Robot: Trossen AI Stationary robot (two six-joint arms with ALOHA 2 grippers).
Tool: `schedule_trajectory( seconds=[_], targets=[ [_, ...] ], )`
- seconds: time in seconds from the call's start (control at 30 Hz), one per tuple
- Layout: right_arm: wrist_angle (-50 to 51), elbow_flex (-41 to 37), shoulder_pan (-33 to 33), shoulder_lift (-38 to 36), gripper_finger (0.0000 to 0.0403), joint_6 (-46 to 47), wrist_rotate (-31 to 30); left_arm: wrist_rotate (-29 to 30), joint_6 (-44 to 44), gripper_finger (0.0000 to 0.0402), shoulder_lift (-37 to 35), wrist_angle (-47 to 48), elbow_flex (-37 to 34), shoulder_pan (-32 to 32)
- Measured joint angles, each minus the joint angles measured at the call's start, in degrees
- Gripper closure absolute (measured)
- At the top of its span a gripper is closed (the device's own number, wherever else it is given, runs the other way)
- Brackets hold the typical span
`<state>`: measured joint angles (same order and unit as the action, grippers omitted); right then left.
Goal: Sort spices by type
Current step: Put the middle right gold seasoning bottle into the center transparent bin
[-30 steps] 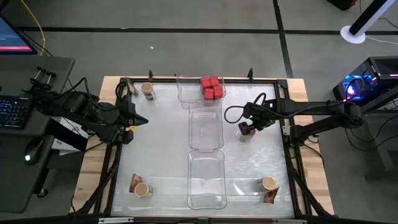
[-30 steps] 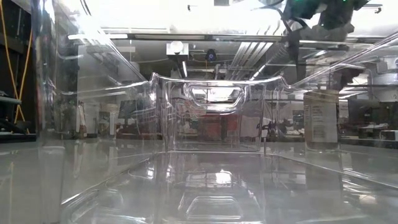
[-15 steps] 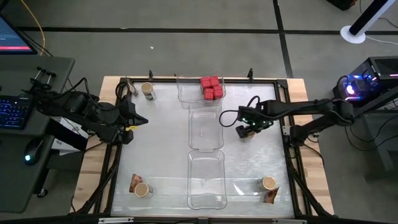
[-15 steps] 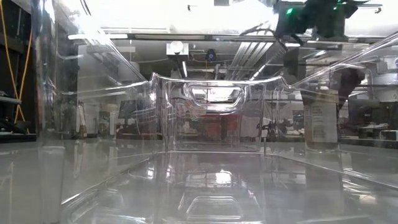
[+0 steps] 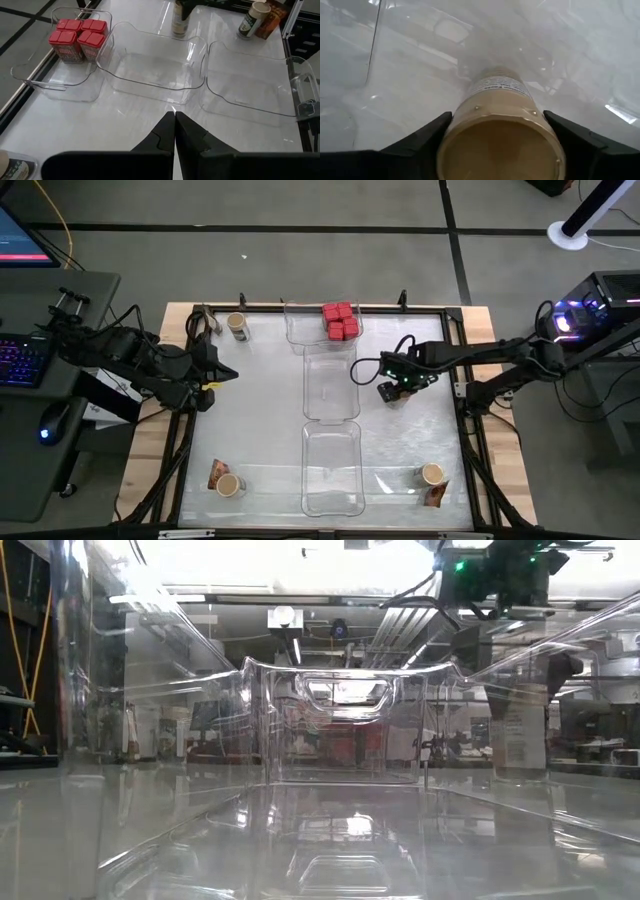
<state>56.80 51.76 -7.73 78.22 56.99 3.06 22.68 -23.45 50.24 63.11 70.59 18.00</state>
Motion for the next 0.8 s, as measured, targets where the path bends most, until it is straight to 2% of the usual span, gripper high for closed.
schedule_trajectory(
  seconds=[0.17, 0.23, 0.33, 0.43, 0.53, 0.63, 0.8],
  targets=[
    [5.4, 2.7, 0.0, 0.2, 0.0129, -1.3, 0.9, 0.0, 0.2, 0.0401, 0.0, 0.0, 0.0, 0.0],
    [9.2, 6.8, 0.0, 0.1, 0.0129, -3.1, -0.7, 0.0, 1.0, 0.0401, 0.0, 0.0, 0.0, 0.0],
    [14.2, 14.1, -0.1, 0.1, 0.0129, -5.9, -6.2, 0.3, 1.7, 0.0401, 0.0, 0.0, 0.0, 0.0],
    [9.8, 21.9, -0.7, 0.1, 0.0129, -8.4, -10.9, 1.5, 1.7, 0.0401, 0.0, 0.0, 0.0, 0.0],
    [2.0, 27.7, -1.8, 1.4, 0.0129, -12.9, -11.9, 2.3, 1.7, 0.0401, 0.0, 0.0, 0.0, 0.0],
    [-2.6, 34.1, -2.6, 6.0, 0.0129, -17.0, -11.4, 2.5, 1.7, 0.0401, 0.0, 0.0, 0.0, 0.0],
    [5.5, 47.3, -3.2, 19.6, 0.0129, -26.6, -8.5, 2.5, 1.7, 0.0401, 0.0, 0.0, 0.0, 0.0]
  ],
)
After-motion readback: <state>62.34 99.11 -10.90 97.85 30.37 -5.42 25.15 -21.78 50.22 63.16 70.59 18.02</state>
